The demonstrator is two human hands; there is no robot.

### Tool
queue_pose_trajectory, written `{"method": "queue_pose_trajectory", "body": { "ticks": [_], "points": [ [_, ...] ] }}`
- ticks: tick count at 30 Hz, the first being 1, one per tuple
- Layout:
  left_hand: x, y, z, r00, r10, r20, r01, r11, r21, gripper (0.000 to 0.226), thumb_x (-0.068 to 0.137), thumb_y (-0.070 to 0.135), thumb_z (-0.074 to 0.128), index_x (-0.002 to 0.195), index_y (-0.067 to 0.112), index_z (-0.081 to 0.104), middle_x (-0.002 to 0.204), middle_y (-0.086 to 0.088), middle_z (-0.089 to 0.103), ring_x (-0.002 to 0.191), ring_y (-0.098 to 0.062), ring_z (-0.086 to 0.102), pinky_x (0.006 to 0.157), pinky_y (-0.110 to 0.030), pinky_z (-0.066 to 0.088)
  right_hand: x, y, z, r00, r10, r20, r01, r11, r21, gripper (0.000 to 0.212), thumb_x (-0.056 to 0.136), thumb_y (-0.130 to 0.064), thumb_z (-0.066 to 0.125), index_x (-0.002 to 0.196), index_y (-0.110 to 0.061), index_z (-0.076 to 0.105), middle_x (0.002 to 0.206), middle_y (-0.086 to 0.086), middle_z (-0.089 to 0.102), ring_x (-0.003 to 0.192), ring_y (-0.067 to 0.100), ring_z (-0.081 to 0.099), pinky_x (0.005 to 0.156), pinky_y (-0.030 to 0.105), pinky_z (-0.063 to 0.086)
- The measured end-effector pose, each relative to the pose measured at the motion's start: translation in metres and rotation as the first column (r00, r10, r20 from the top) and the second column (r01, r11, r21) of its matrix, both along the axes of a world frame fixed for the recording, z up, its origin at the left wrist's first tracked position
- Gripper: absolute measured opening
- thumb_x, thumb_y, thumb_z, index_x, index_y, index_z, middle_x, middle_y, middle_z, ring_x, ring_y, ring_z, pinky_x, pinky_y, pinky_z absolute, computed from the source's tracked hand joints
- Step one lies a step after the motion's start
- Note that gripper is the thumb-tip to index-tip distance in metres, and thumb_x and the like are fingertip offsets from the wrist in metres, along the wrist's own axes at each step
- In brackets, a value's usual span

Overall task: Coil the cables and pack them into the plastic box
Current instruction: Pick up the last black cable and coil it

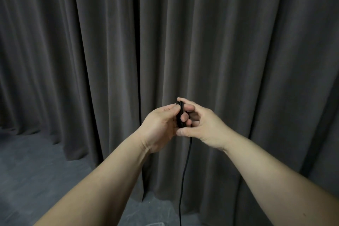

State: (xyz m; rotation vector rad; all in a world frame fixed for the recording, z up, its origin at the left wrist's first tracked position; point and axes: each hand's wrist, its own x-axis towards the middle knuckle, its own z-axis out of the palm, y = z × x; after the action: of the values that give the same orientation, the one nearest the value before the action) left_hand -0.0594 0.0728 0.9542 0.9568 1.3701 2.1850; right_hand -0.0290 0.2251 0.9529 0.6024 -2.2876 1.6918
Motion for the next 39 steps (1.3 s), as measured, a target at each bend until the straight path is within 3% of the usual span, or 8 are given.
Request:
{"method": "queue_pose_trajectory", "body": {
  "ticks": [7,11,16,20,23,28,34,39],
  "points": [
    [0.004,0.007,0.002,1.0,-0.016,-0.003,0.016,0.999,0.032,0.028,0.09,0.027,0.05,0.099,0.004,0.065,0.069,-0.004,0.042,0.067,-0.024,0.051,0.063,-0.04,0.042,0.004,0.003,0.001,0.995,0.08,0.061,-0.077,0.995,-0.064,0.068,0.075,0.016,0.068,0.123,-0.029,0.052,0.071,-0.022,0.059,0.065,0.0,0.051,0.059,0.031,0.054],
    [0.006,0.007,0.006,0.998,-0.016,0.062,0.011,0.997,0.081,0.029,0.096,0.023,0.049,0.079,0.013,0.069,0.07,-0.005,0.044,0.072,-0.026,0.054,0.064,-0.045,0.048,0.001,0.0,0.002,0.995,0.075,0.071,-0.079,0.996,0.048,0.071,0.079,0.002,0.072,0.129,-0.04,0.045,0.081,-0.03,0.056,0.072,0.002,0.052,0.058,0.032,0.051],
    [-0.003,0.002,0.011,0.968,0.15,0.201,-0.192,0.959,0.208,0.025,0.095,0.016,0.045,0.112,0.005,0.06,0.064,0.003,0.051,0.067,-0.01,0.057,0.076,-0.036,0.056,-0.005,-0.003,-0.012,0.99,0.015,0.141,-0.032,0.992,0.12,0.081,0.083,0.006,0.06,0.145,-0.037,0.03,0.108,0.004,0.059,0.074,0.014,0.058,0.059,0.026,0.05],
    [-0.017,-0.016,0.017,0.93,0.299,0.213,-0.34,0.92,0.197,0.024,0.1,0.016,0.042,0.117,0.011,0.058,0.068,0.005,0.058,0.072,-0.009,0.064,0.084,-0.04,0.051,-0.002,0.0,-0.028,0.979,-0.156,0.13,0.127,0.97,0.208,0.036,0.092,0.004,0.046,0.119,-0.02,0.047,0.086,0.005,0.066,0.056,0.015,0.055,0.058,0.027,0.051],
    [-0.025,-0.026,0.022,0.909,0.358,0.212,-0.399,0.895,0.199,0.021,0.101,0.015,0.042,0.114,0.012,0.059,0.067,0.005,0.06,0.075,-0.011,0.065,0.084,-0.041,0.051,-0.001,0.001,-0.032,0.97,-0.24,0.031,0.212,0.904,0.372,0.018,0.095,-0.009,0.048,0.098,-0.027,0.053,0.073,-0.003,0.064,0.055,0.013,0.057,0.062,0.031,0.051],
    [-0.029,-0.023,0.019,0.908,0.404,0.112,-0.417,0.897,0.146,0.021,0.102,0.013,0.043,0.117,0.011,0.058,0.067,0.004,0.06,0.077,-0.011,0.064,0.09,-0.041,0.049,0.005,-0.018,-0.003,0.984,-0.123,-0.129,0.177,0.61,0.772,0.04,0.099,-0.017,0.04,0.134,-0.031,0.053,0.116,-0.007,0.054,0.118,0.018,0.051,0.099,0.024,0.036],
    [-0.025,-0.024,0.008,0.909,0.373,-0.185,-0.389,0.919,-0.06,0.017,0.101,0.01,0.046,0.093,0.01,0.061,0.068,0.005,0.064,0.097,-0.018,0.051,0.07,-0.027,0.05,0.013,-0.027,0.044,0.929,-0.139,-0.343,0.342,0.678,0.65,0.035,0.093,-0.01,0.046,0.114,-0.025,0.069,0.094,-0.007,0.051,0.089,0.011,0.049,0.082,0.021,0.037],
    [-0.032,-0.036,0.017,0.93,0.368,0.008,-0.368,0.927,0.075,0.022,0.101,0.009,0.042,0.115,0.004,0.058,0.065,0.0,0.056,0.071,-0.013,0.061,0.074,-0.035,0.053,0.016,-0.025,0.045,0.968,-0.125,-0.216,0.243,0.662,0.709,0.033,0.088,-0.01,0.051,0.104,-0.028,0.074,0.098,-0.01,0.062,0.088,0.006,0.054,0.087,0.021,0.042]
  ]
}}
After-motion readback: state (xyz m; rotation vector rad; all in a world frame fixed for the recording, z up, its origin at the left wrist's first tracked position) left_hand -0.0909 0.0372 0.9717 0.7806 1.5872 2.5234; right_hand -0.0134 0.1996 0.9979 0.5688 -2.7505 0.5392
